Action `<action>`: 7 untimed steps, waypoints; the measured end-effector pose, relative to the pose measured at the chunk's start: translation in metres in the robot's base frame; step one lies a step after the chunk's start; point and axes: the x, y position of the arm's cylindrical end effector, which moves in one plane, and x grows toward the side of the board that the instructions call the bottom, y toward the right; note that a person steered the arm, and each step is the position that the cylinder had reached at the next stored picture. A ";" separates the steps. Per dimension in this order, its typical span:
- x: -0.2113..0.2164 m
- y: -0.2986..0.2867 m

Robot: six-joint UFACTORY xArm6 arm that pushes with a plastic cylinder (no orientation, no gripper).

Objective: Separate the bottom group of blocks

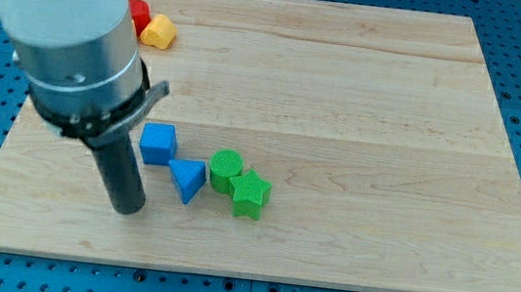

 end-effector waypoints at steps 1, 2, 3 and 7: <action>0.000 0.008; 0.000 0.042; 0.000 0.046; -0.031 0.112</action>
